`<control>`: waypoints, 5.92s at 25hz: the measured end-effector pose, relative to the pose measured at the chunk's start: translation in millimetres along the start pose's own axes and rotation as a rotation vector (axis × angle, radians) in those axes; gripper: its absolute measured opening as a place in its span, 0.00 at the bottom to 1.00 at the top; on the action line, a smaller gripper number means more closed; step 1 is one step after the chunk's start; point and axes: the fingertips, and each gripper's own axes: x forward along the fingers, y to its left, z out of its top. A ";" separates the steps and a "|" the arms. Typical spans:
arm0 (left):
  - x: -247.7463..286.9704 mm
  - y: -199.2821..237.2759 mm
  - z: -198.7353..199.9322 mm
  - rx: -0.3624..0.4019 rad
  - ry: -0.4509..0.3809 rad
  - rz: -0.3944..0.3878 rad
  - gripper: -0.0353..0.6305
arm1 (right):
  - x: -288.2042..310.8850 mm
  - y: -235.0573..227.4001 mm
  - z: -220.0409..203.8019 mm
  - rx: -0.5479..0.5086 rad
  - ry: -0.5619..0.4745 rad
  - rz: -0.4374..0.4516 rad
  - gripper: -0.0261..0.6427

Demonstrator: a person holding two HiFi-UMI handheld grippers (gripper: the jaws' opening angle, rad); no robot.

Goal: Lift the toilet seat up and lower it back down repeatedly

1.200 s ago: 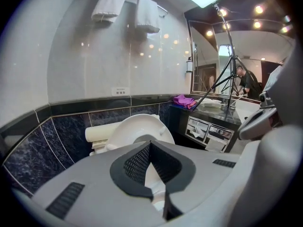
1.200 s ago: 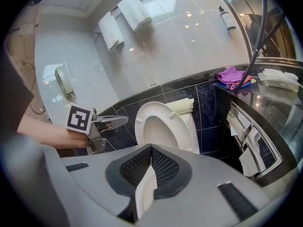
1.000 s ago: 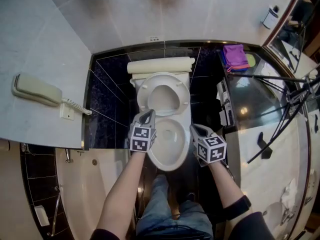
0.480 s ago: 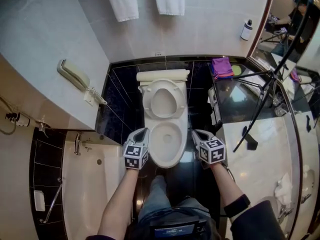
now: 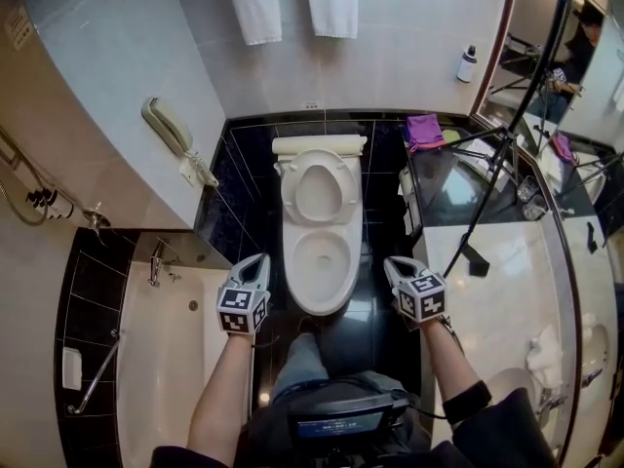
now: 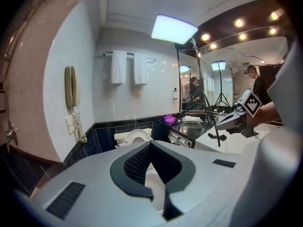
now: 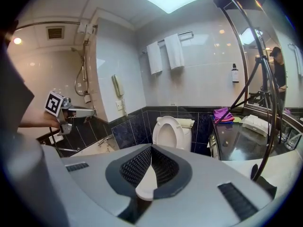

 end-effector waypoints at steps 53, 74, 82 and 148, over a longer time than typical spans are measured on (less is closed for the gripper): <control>279.9 70.7 -44.6 0.037 0.133 -0.199 0.04 | 367.7 -95.6 103.3 -0.724 0.263 -0.100 0.37; 365.0 120.0 -85.3 -0.032 0.137 -0.214 0.04 | 548.6 -136.2 130.5 -1.096 0.342 -0.144 0.19; 363.6 122.9 -100.7 -0.063 0.155 -0.196 0.04 | 546.3 -133.1 132.6 -1.112 0.346 -0.153 0.18; 228.6 -60.8 -498.3 -0.096 0.529 -0.177 0.04 | 297.6 -45.1 -333.3 -0.235 0.334 -0.163 0.07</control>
